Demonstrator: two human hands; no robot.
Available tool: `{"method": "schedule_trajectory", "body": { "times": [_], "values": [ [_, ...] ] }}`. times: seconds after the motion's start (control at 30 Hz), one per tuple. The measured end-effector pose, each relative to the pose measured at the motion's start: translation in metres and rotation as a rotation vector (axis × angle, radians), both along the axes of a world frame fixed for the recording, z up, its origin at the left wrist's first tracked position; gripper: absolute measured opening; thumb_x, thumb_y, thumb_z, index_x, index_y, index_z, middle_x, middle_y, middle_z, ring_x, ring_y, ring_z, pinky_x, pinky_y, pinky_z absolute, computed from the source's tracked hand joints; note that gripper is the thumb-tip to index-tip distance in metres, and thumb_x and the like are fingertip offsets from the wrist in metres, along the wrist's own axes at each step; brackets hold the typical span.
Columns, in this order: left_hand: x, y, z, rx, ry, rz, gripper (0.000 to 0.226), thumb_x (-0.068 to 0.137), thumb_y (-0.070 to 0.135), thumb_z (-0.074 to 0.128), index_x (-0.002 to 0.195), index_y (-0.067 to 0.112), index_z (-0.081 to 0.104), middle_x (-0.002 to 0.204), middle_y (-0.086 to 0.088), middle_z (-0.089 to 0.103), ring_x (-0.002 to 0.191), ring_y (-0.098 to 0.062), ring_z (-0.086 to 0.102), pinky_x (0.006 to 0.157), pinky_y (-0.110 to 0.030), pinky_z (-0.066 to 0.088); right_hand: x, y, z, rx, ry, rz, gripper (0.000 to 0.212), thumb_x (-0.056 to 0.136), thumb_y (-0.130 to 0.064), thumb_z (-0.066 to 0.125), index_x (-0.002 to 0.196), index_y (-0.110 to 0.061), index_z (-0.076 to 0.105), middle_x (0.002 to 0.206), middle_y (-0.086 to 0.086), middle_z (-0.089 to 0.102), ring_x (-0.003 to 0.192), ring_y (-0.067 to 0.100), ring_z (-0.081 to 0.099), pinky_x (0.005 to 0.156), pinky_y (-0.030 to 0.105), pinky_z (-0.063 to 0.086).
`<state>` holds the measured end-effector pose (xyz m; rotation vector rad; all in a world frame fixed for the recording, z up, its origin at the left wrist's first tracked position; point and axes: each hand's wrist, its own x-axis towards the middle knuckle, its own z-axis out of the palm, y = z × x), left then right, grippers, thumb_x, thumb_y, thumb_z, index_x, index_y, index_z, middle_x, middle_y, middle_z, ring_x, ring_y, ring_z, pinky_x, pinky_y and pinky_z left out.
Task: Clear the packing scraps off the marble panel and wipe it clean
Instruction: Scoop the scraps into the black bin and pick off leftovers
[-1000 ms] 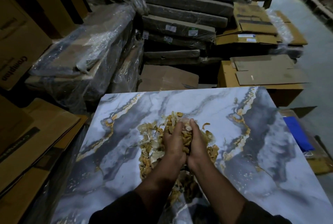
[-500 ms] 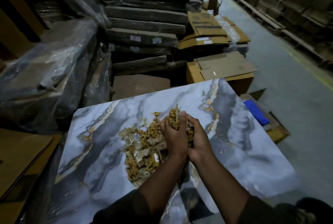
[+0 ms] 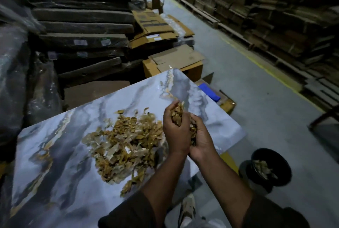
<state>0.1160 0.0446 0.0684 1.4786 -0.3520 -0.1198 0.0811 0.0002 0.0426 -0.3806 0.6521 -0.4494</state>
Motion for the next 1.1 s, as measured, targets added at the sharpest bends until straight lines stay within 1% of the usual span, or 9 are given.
{"method": "schedule_trajectory", "body": {
  "times": [0.1,0.2,0.33,0.5,0.6,0.77,0.87,1.0,1.1],
  "values": [
    [-0.027,-0.020,-0.009,0.026,0.090,-0.075,0.024,0.095,0.005,0.064,0.105,0.026,0.067,0.104,0.006,0.071,0.097,-0.007,0.068,0.087,-0.029,0.056,-0.030,-0.016,0.000,0.041,-0.014,-0.088,0.041,0.101,-0.031,0.057,0.132,-0.005,0.064,0.131,0.016,0.067,0.123,0.030,0.062,0.100,0.038,0.051],
    [-0.054,-0.043,-0.015,0.069,0.164,-0.161,0.020,0.093,0.004,0.064,0.097,0.024,0.064,0.094,0.003,0.069,0.086,-0.008,0.066,0.079,-0.026,0.055,-0.058,-0.034,-0.003,0.037,0.009,-0.199,0.043,0.102,-0.034,0.054,0.132,-0.004,0.064,0.127,0.016,0.070,0.117,0.028,0.065,0.098,0.037,0.052],
    [-0.085,-0.081,-0.025,0.136,0.210,-0.232,0.016,0.092,0.004,0.065,0.098,0.019,0.065,0.094,0.003,0.070,0.089,-0.011,0.067,0.082,-0.027,0.056,-0.099,-0.062,-0.010,-0.036,0.032,-0.310,0.041,0.102,-0.039,0.053,0.121,-0.007,0.071,0.118,0.013,0.074,0.105,0.024,0.071,0.097,0.037,0.053],
    [-0.139,-0.139,-0.052,0.196,0.199,-0.419,0.014,0.095,0.006,0.061,0.096,0.019,0.064,0.092,-0.001,0.070,0.086,-0.014,0.068,0.080,-0.031,0.056,-0.151,-0.114,-0.047,-0.157,0.221,-0.468,0.035,0.093,-0.028,0.065,0.119,-0.006,0.071,0.122,0.018,0.071,0.116,0.033,0.067,0.100,0.044,0.053],
    [-0.181,-0.183,-0.078,0.240,0.234,-0.548,0.013,0.097,0.010,0.059,0.098,0.023,0.061,0.094,-0.003,0.069,0.089,-0.016,0.067,0.083,-0.034,0.056,-0.191,-0.157,-0.069,-0.133,0.320,-0.574,0.016,0.098,-0.014,0.060,0.099,-0.007,0.074,0.110,0.017,0.072,0.104,0.031,0.068,0.090,0.039,0.054],
    [-0.250,-0.280,-0.133,0.310,0.352,-0.631,0.010,0.105,0.023,0.053,0.102,0.017,0.062,0.098,-0.006,0.067,0.089,-0.016,0.067,0.074,-0.028,0.055,-0.262,-0.254,-0.127,-0.016,0.390,-0.611,0.024,0.100,-0.012,0.058,0.081,-0.014,0.073,0.096,0.009,0.069,0.094,0.025,0.065,0.080,0.037,0.049],
    [-0.283,-0.347,-0.183,0.388,0.404,-0.622,0.017,0.106,0.026,0.053,0.103,0.012,0.063,0.094,-0.004,0.068,0.082,-0.008,0.067,0.069,-0.021,0.052,-0.295,-0.314,-0.178,0.056,0.474,-0.643,0.012,0.097,-0.018,0.063,0.095,-0.012,0.073,0.106,0.011,0.072,0.101,0.027,0.068,0.084,0.039,0.053],
    [-0.319,-0.423,-0.267,0.474,0.545,-0.578,0.010,0.102,0.014,0.058,0.101,0.008,0.066,0.092,-0.004,0.069,0.080,-0.011,0.068,0.065,-0.020,0.053,-0.333,-0.386,-0.270,0.178,0.525,-0.663,0.054,0.080,-0.042,0.077,0.122,-0.008,0.070,0.128,0.016,0.068,0.117,0.028,0.067,0.106,0.047,0.050],
    [-0.337,-0.463,-0.344,0.547,0.664,-0.546,0.026,0.090,0.033,0.068,0.101,0.010,0.069,0.096,-0.009,0.074,0.090,-0.025,0.072,0.078,-0.038,0.061,-0.359,-0.425,-0.335,0.310,0.526,-0.621,0.040,0.095,-0.028,0.060,0.122,0.001,0.067,0.120,0.022,0.070,0.108,0.032,0.069,0.100,0.043,0.053]
  ]
}}
